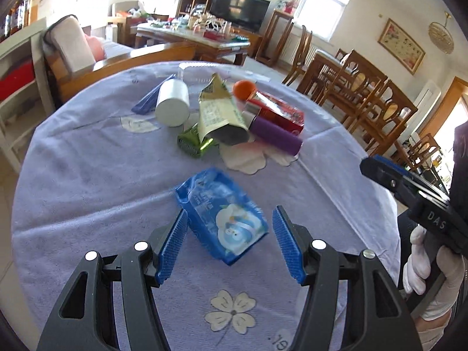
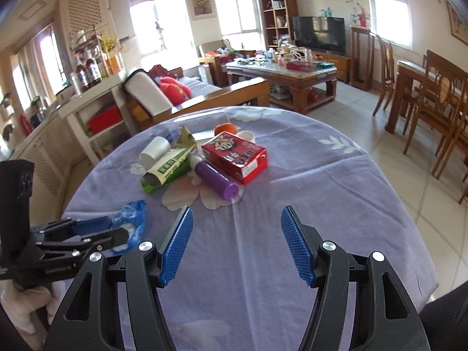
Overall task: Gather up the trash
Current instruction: 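Grasp the blue tissue packet with the left gripper while the right gripper grasps the red cartoon milk box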
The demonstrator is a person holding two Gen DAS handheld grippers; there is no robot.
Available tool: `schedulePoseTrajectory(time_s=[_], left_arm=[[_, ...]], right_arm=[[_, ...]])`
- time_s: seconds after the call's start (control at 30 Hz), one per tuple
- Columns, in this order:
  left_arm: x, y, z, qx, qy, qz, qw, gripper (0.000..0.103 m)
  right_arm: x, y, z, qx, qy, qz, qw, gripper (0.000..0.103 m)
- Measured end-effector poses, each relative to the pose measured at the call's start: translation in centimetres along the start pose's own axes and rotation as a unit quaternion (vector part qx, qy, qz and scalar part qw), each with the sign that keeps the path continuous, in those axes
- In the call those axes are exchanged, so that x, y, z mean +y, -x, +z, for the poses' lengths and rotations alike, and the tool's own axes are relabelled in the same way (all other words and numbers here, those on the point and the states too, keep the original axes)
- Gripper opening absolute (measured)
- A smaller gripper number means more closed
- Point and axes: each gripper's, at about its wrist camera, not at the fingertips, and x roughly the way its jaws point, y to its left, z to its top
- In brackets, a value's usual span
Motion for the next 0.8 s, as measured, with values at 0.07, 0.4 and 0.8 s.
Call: schedulePoseTrajectory(time_s=[0.07, 0.4, 0.8], left_arm=[[1.0, -0.2, -0.3, 0.014, -0.001, 0.000, 0.9999, 0.061], [1.5, -1.9, 0.6, 0.049, -0.023, 0.008, 0.9985, 0.062], [3.8, -1.8, 1.1, 0.044, -0.023, -0.036, 0.9981, 0.053]], right_arm=[[0.6, -0.9, 0.9, 0.006, 0.013, 0.002, 1.000, 0.063], [1.5, -7.4, 5.8, 0.047, 0.083, -0.024, 0.995, 0.063], [0.8, -14.4, 8.5, 0.110, 0.172, -0.024, 0.979, 0.063]])
